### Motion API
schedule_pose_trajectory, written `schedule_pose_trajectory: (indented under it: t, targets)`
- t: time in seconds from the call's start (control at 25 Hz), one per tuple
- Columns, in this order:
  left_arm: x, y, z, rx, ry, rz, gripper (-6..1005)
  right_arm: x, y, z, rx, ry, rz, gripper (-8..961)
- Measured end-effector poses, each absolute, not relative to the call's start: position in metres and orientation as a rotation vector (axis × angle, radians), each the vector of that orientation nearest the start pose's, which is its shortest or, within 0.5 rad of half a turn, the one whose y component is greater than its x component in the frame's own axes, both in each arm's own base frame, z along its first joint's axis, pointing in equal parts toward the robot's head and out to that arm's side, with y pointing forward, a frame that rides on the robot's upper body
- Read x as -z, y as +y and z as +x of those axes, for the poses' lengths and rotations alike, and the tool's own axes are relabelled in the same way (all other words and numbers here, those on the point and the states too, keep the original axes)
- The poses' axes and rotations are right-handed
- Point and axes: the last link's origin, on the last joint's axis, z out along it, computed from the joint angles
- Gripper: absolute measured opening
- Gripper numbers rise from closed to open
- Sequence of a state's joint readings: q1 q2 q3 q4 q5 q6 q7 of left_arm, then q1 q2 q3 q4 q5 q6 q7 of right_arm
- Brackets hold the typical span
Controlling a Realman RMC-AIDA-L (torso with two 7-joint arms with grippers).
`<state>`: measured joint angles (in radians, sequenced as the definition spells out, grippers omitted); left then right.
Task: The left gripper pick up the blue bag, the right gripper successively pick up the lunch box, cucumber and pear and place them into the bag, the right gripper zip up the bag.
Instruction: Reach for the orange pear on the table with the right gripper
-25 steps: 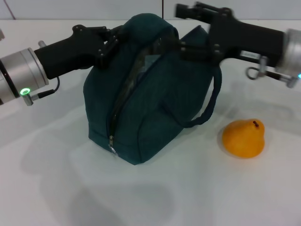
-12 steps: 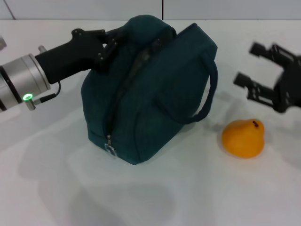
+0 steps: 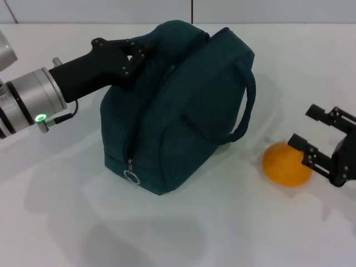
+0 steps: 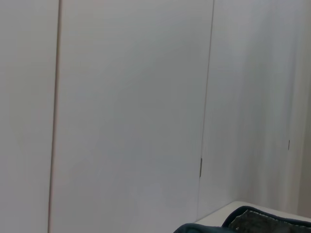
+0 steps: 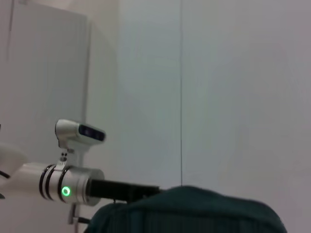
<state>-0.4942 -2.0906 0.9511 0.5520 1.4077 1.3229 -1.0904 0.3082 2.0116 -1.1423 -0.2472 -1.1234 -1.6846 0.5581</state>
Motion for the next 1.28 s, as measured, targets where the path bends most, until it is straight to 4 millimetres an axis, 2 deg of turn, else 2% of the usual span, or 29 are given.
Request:
schedule_pose_trajectory:
  t: [0.44, 0.88, 1.0, 1.2, 1.28]
  targets:
    - [0.009, 0.356, -0.241, 0.942, -0.398, -2.383, 42, 0.016, 0.237, 0.311, -1.028, 0.243, -2.264, 600]
    - [0.011, 0.355, -0.241, 0.943, -0.388, -2.382, 43, 0.023, 0.245, 0.32, -0.931, 0.304, -2.259, 591]
    - [0.011, 0.356, -0.241, 0.943, -0.39, -2.378, 43, 0.025, 0.248, 0.322, -0.903, 0.312, -2.263, 484]
    - [0.011, 0.356, -0.242, 0.942, -0.391, -2.376, 43, 0.026, 0.251, 0.319, -0.894, 0.274, -2.272, 475]
    - [0.011, 0.356, -0.242, 0.942, -0.391, -2.376, 43, 0.027, 0.25, 0.318, -0.893, 0.259, -2.276, 420]
